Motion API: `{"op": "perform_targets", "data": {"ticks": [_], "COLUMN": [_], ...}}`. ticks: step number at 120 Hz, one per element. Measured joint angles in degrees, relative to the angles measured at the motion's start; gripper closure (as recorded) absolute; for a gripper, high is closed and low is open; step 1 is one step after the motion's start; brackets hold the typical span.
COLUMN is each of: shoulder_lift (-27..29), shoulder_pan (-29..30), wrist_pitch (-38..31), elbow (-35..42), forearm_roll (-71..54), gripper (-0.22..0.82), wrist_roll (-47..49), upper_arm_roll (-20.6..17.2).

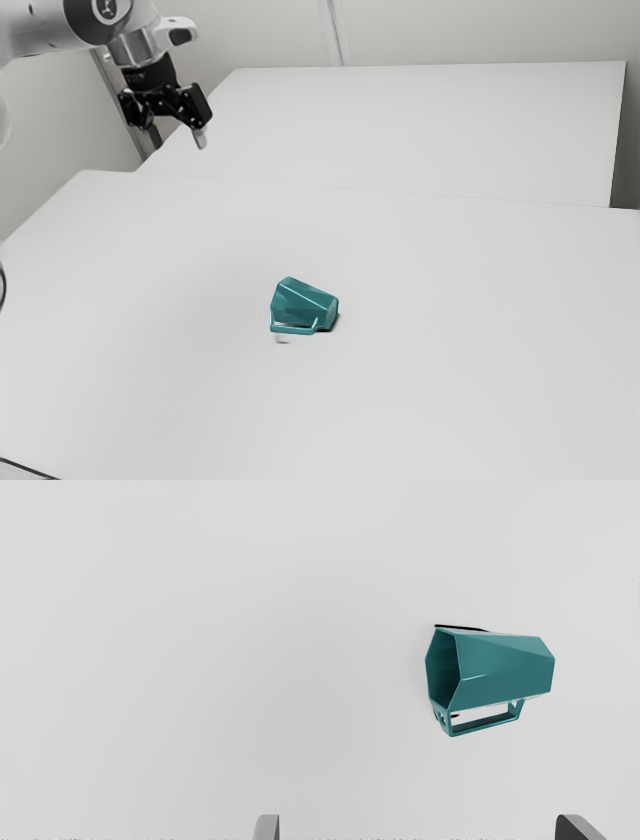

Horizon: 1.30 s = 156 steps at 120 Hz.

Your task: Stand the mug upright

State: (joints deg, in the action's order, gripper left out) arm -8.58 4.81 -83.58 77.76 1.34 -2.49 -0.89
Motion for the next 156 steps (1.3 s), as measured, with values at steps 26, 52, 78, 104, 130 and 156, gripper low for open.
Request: {"op": "perform_targets", "data": {"ticks": [26,52,78,104,130,156], "shoulder_lift": [-0.01,0.26,0.53,0.25,0.05,-1.06], "shoulder_pan": [-0.91,-1.64,-2.29,-2.4,-2.34,-2.31], "wrist_pitch": [-0.22,-3.35,-7.12,-11.17,-14.43,-17.28], "elbow": [4.36,15.35,23.14,27.99,32.94,34.28], "forearm_roll": [1.77,4.22,12.16,19.75,26.07,30.46], "gripper": [0.0,0.0,0.0,0.0,0.0,0.0], "wrist_roll": [0.65,1.37,1.89,2.0,0.61,-3.26], "upper_arm_roll": [-0.17,-0.16,-0.16,0.73,1.76,3.01]}}
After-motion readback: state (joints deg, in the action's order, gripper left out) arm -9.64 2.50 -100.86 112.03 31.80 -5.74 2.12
